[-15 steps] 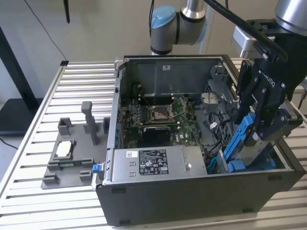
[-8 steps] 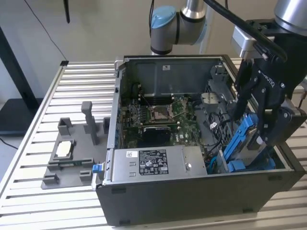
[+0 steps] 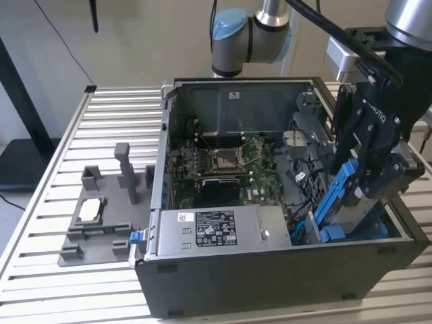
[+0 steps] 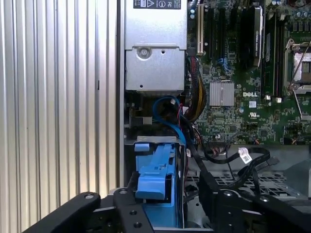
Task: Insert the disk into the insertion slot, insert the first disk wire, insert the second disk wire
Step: 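Insert the disk into the insertion slot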
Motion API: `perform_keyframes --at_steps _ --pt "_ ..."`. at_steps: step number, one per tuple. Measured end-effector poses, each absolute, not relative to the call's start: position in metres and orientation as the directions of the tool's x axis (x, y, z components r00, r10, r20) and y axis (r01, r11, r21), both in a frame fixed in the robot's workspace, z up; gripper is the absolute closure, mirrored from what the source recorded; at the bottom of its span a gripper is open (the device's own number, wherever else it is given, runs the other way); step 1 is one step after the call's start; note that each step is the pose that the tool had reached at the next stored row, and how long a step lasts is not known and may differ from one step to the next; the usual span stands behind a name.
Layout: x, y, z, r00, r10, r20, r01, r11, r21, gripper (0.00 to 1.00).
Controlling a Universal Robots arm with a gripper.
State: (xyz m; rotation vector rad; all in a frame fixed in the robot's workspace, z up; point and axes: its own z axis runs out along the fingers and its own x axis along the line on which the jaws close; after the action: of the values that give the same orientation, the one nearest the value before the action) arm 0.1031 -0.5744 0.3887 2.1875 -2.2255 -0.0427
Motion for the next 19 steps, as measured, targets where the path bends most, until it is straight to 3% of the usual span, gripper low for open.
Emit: perform_keyframes --at_steps 2,3,6,11,19 --pt "0.1031 -0.5744 0.3887 -0.017 -1.0 -0.005 -0.999 0.017 0.033 0.54" --pt "0.1031 -0.5744 0.3888 -0.017 -1.0 -0.006 -0.999 0.017 0.031 0.54" --pt "0.103 -0.5744 0.3883 -0.017 -1.0 -0.01 -1.0 0.017 0.026 0.67" --pt "0.1029 -0.5744 0.3862 -0.019 -0.999 -0.029 -1.0 0.019 0.016 0.67" --pt "0.1006 -0.5744 0.3844 -0.02 -0.999 -0.03 -1.0 0.02 0.015 0.67"
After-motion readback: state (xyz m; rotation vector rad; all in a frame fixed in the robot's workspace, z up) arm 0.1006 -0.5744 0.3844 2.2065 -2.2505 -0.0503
